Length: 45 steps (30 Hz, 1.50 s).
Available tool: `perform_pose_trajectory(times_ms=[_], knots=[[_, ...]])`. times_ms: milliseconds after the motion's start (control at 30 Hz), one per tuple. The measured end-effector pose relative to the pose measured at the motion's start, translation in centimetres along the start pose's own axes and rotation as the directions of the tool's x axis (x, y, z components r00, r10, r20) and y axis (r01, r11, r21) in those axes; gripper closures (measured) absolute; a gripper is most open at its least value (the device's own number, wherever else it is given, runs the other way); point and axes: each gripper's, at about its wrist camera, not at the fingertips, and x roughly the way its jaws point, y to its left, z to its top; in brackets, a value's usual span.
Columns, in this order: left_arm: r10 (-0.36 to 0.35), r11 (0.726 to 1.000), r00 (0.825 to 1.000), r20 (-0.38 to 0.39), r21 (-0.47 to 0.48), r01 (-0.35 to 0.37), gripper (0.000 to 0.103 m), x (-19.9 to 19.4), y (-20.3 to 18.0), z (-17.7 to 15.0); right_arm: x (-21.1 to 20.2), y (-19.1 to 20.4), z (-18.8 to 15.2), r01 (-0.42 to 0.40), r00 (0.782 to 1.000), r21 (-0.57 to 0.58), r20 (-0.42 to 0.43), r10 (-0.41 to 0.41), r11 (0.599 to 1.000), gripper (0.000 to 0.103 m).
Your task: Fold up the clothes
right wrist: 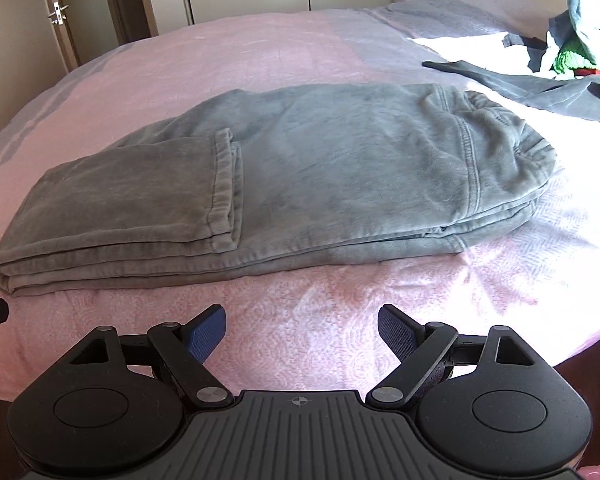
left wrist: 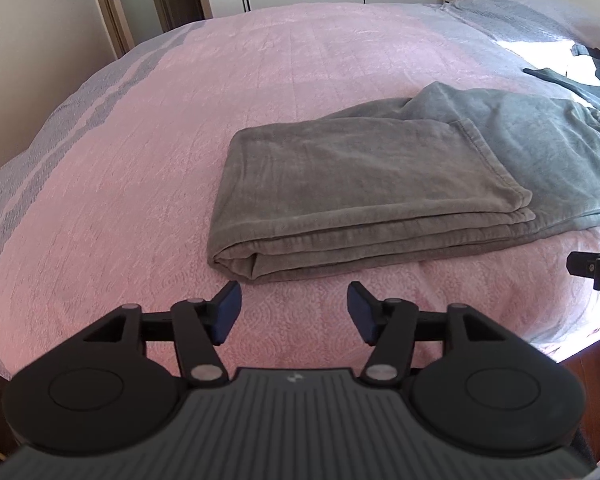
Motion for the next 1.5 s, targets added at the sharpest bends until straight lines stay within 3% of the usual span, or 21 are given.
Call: perform_pose_trajectory(times_ms=[400,733,867,933,967,1033,1133,1233,1267,1333,1367,1433,1500], knots=[[-0.049,0.998,0.998,0.030,0.035,0.048,0.046,0.0,-1.6,0.5,-0.1,-1.4,0.7,0.031,0.999,0.017,0.022,-0.031,0.999,0.017],[-0.031,0.999,0.997,0.069,0.019,0.029,0.046,0.4,-1.4,2.1,0.6,-3.6,1.3,0.024,1.000,0.071,0.018,-0.025,0.997,0.017],[-0.033,0.999,0.995,0.097,-0.002,0.033,0.046,0.6,-1.0,2.8,0.5,-5.6,1.7,-0.018,0.998,0.147,0.058,0.010,0.989,0.017],[-0.042,0.999,0.993,0.112,-0.017,0.044,0.046,0.8,-0.7,3.2,0.2,-7.7,1.9,-0.087,0.992,0.239,0.111,0.062,0.967,0.017],[-0.047,0.998,0.992,0.119,-0.025,0.050,0.046,0.9,-0.5,3.3,0.1,-9.2,2.0,-0.134,0.986,0.307,0.138,0.095,0.942,0.017],[-0.058,0.997,0.989,0.133,-0.042,0.065,0.046,1.0,0.0,3.6,0.2,-12.6,1.7,-0.231,0.968,0.463,0.195,0.156,0.856,0.017],[-0.086,0.993,0.985,0.151,-0.062,0.096,0.046,1.4,0.7,3.9,0.8,-18.0,0.6,-0.342,0.939,0.662,0.277,0.206,0.667,0.018],[-0.103,0.990,0.982,0.156,-0.076,0.116,0.047,2.1,1.2,4.1,2.0,-22.1,-0.7,-0.404,0.915,0.770,0.343,0.213,0.493,0.018],[-0.107,0.989,0.982,0.157,-0.080,0.121,0.048,2.3,1.3,4.2,2.5,-23.2,-1.0,-0.419,0.908,0.792,0.362,0.211,0.445,0.021],[-0.116,0.988,0.981,0.157,-0.088,0.131,0.051,2.9,1.5,4.3,3.7,-24.7,-1.7,-0.446,0.894,0.819,0.396,0.208,0.361,0.043],[-0.119,0.986,0.981,0.152,-0.096,0.134,0.051,3.3,1.7,4.3,4.4,-25.3,-2.0,-0.442,0.896,0.839,0.393,0.208,0.318,0.043],[-0.125,0.983,0.981,0.146,-0.112,0.142,0.053,4.0,2.0,4.3,5.4,-26.0,-2.4,-0.440,0.895,0.858,0.395,0.209,0.263,0.043],[-0.133,0.981,0.981,0.138,-0.126,0.151,0.053,4.8,2.3,4.3,6.0,-26.2,-2.5,-0.448,0.891,0.856,0.404,0.207,0.256,0.043]])
